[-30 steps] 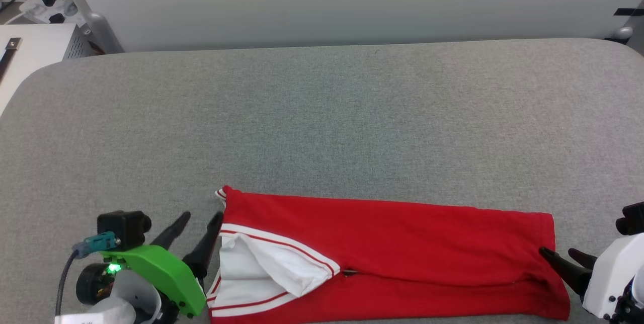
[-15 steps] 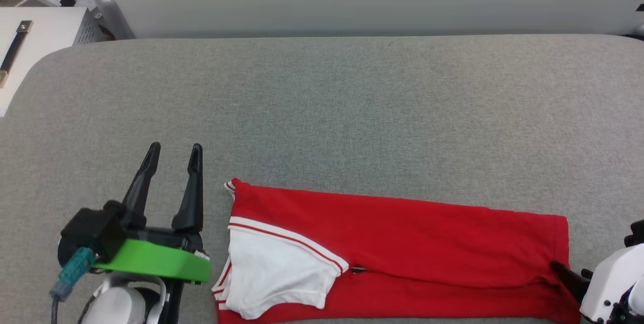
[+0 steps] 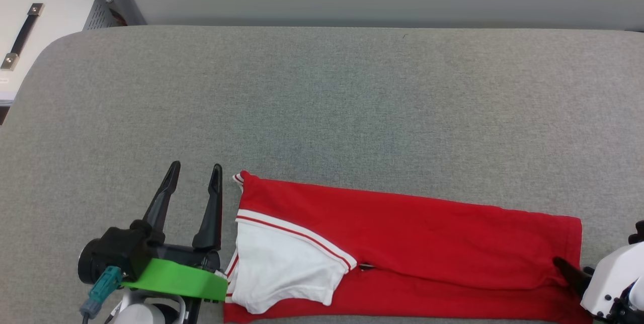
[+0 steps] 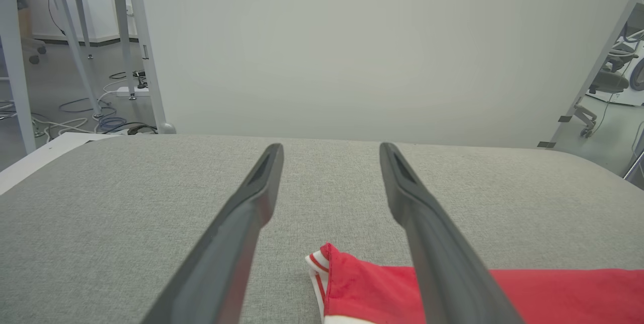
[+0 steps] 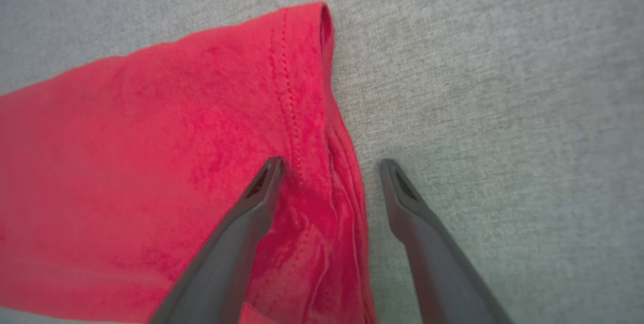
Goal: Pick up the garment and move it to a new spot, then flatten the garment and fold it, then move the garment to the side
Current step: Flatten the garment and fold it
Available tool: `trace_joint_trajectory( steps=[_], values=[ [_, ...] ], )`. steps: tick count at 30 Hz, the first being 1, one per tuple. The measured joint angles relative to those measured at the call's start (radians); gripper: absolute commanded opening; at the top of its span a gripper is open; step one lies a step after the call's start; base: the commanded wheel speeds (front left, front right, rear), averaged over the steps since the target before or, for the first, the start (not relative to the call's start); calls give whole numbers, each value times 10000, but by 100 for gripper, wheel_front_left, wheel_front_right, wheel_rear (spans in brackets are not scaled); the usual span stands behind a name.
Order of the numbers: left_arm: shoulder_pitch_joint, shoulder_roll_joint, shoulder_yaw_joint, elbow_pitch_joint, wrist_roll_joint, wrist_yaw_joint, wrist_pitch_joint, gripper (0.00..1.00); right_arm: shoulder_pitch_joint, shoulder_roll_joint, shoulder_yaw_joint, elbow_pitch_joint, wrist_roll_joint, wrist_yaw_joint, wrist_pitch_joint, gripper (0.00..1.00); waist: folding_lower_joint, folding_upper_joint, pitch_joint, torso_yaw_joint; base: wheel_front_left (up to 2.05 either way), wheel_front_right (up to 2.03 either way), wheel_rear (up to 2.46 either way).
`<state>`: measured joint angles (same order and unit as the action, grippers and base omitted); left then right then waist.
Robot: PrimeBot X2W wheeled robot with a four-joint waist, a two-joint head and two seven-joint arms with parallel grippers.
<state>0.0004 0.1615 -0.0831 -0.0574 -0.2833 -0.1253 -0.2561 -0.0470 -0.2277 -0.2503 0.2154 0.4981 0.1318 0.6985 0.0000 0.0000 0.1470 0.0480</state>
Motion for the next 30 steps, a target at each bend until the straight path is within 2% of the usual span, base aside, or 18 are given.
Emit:
trace_joint_trajectory(
  steps=[8, 9, 10, 11, 25, 30],
  values=[
    [-14, 127, -176, 33, -117, -27, 2, 100, -58, 113, 211, 405, -111, -2, 94, 100, 0, 0, 181, 188, 0, 0, 0],
    [-14, 132, -174, 50, -125, -27, 0, 100, -76, 130, 286, 428, -104, -6, 148, 45, 0, 0, 189, 202, 0, 0, 0],
    [-14, 138, -176, 69, -138, -27, 0, 100, -90, 134, 339, 441, -81, -8, 151, 27, 0, 0, 187, 208, 0, 0, 0],
    [-14, 146, -176, 92, -146, -27, 0, 100, -95, 134, 378, 453, -35, -13, 148, 0, 0, 0, 178, 209, 0, 0, 0],
    [1, 251, -307, 295, -251, -27, 2, 100, -118, 265, 713, 784, 368, -6, -577, 0, 0, 0, -394, -22, 0, 0, 0],
    [1, 251, -349, 362, -337, -27, 0, 100, -113, -226, 439, 882, 439, 8, -972, 0, 0, 0, -495, -178, 0, 0, 0]
  ],
)
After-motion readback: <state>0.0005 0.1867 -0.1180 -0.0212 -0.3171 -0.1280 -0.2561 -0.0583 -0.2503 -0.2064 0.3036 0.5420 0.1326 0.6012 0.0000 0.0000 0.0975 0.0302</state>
